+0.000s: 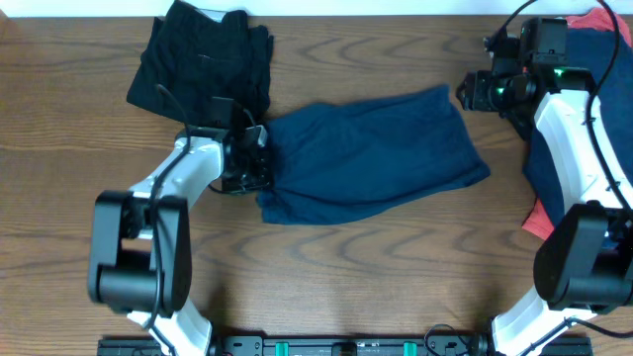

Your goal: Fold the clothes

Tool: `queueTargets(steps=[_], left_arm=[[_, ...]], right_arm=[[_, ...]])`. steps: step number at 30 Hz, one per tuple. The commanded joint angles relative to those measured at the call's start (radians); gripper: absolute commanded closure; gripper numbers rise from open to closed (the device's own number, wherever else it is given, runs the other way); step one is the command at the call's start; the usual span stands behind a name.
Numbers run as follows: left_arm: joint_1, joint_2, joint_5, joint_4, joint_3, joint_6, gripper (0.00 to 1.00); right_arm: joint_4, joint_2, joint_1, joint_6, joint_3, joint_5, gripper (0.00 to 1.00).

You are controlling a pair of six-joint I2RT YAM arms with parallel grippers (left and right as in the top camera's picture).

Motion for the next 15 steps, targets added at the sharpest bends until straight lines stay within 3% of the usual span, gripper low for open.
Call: queueTargets(steps=[1,7,12,15], left_arm=[[0.009,-0.102,-0.111,-0.022,-0.006,-0.008,0.94],[0.009,-0.195,-0.114,-0.026,-0.006,-0.01,0.94],[0.009,-0.222,-0.132,-0.025,-0.006,-0.048,0.94],[0.009,-0.222,-0.132,-0.021,-0.006,-0.051,0.94]], right_arm=[[0.027,0.071,0.01,0.084,0.012,-0.158,0.51],[0.067,0.159,0.032,0.106,0.012,-0.306,0.71],[0.026,0.206,0.056,0.113,0.012,-0.306,0.98],[-0.018,0.224,0.058,0.113,0.011,-0.304,0.99]])
